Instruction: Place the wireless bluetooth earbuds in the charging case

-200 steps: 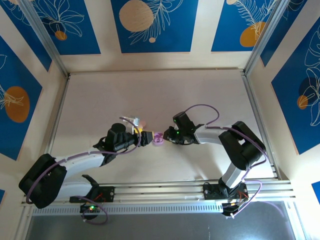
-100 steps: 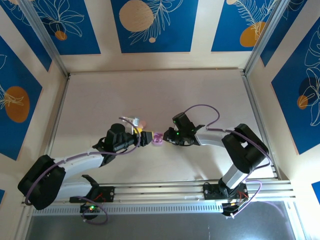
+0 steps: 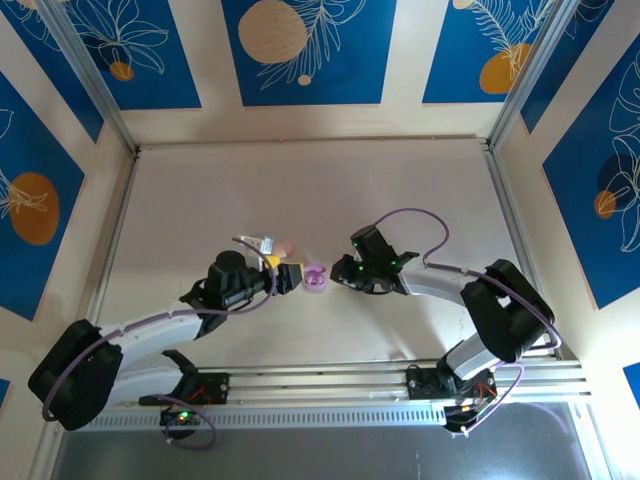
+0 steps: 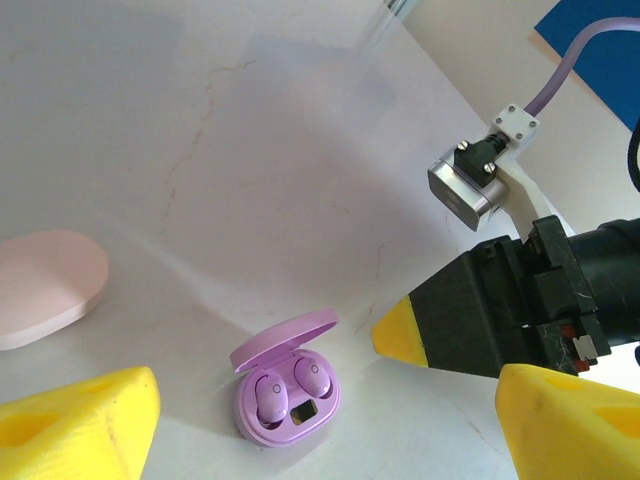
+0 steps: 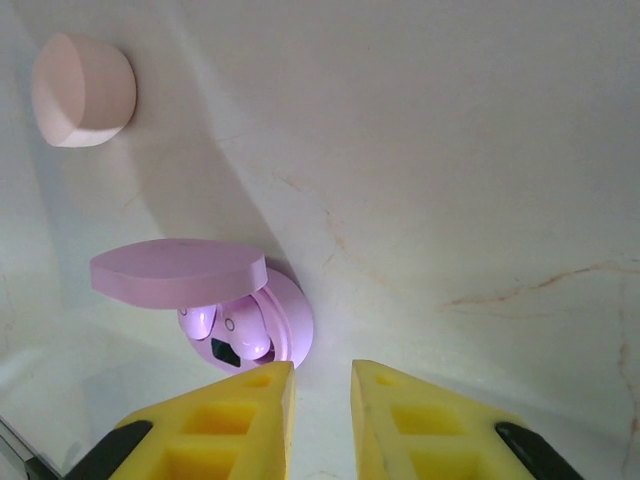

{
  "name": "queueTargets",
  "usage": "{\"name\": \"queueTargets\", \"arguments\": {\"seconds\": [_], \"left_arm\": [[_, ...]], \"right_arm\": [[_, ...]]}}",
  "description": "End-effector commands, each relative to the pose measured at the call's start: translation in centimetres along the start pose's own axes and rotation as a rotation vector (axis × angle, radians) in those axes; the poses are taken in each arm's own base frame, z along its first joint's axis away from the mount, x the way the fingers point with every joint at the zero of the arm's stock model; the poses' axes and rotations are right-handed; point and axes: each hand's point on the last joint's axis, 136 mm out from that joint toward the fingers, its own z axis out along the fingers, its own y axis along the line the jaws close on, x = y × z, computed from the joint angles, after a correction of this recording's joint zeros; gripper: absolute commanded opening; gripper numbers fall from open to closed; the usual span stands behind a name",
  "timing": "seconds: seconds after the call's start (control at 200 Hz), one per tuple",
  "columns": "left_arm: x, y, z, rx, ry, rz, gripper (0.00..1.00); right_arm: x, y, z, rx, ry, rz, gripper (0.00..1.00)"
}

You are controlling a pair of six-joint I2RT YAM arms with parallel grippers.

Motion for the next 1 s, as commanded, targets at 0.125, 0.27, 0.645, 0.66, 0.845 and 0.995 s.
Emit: {"name": "queueTargets", "arguments": {"seconds": [0.125, 0.27, 0.645, 0.66, 0.845, 0.995], "left_arm": [[-1.2, -0.6, -1.5, 0.004, -0.087, 0.056, 0.92], [-1.3, -0.1, -1.5, -0.025, -0.085, 0.064, 0.97], [0.4, 1.9, 0.5, -0.109, 0.025, -0.007, 0.85], [0.6, 2.1, 0.7, -0.117, 0.034, -0.011, 0.83], [1.1, 3.0, 1.3, -0.126, 0.074, -0.067, 0.58], [1.2, 3.6, 1.3, -0.142, 0.080, -0.085, 0.44]], "right_arm": [[-0.1, 0.1, -2.4, 0.011, -0.029, -0.022, 0.23], [-0.7, 1.3, -3.5, 0.001, -0.044, -0.056, 0.26], [-2.1, 5.0, -3.0, 0.022, 0.000, -0.163, 0.26], [-2.1, 5.2, -2.9, 0.023, 0.001, -0.166, 0.26], [-2.4, 6.5, -1.6, 0.041, 0.045, -0.200, 0.26], [-2.3, 7.0, -0.1, 0.074, 0.095, -0.213, 0.23]]}}
